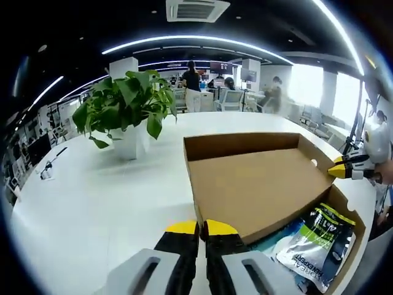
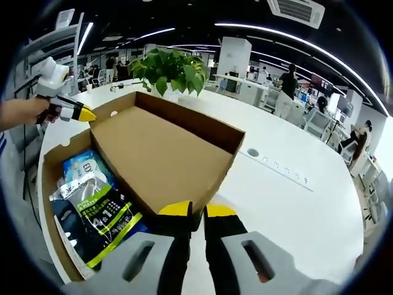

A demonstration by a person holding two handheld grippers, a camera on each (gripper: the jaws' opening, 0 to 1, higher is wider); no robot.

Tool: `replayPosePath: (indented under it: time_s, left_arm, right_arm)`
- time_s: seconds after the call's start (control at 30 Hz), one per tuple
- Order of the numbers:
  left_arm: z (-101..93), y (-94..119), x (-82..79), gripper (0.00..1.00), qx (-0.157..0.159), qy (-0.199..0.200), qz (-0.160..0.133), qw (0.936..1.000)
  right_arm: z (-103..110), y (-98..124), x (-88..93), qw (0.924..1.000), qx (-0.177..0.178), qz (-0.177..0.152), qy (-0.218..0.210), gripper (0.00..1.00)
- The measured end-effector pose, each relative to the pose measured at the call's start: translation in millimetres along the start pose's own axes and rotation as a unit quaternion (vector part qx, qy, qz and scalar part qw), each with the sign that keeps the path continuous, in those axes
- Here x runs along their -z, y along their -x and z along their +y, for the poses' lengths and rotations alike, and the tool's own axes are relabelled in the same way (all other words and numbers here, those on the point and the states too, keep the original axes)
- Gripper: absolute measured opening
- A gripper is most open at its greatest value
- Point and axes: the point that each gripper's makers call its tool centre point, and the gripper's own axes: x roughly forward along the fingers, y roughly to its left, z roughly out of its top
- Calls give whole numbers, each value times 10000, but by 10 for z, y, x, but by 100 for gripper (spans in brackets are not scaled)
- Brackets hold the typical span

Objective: Operate the shoe box by opening the lid, removing the specified soft item, and placing it in the target area until the item is outside and the box remains undamaged.

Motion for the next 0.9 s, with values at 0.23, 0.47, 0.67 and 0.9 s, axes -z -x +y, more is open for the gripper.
replayPosePath:
  time_s: [0.23, 0.47, 0.67, 0.9]
  left_arm:
    - [-1, -31, 10, 2, 0, 5, 40, 10000]
    - [19, -84, 30, 3, -28, 29, 96, 9999]
    - [25, -120, 48, 3, -21, 77, 155, 9998]
    - [26, -159, 79, 3, -39, 97, 246, 9996]
  right_arm:
    - [-7, -25, 13, 10000, 1, 30, -58, 6]
    - [-16, -55, 33, 9999, 0, 69, -101, 6]
    - [-22, -76, 50, 9999, 2, 112, -113, 7]
    - [-36, -101, 67, 9997, 23, 164, -200, 7]
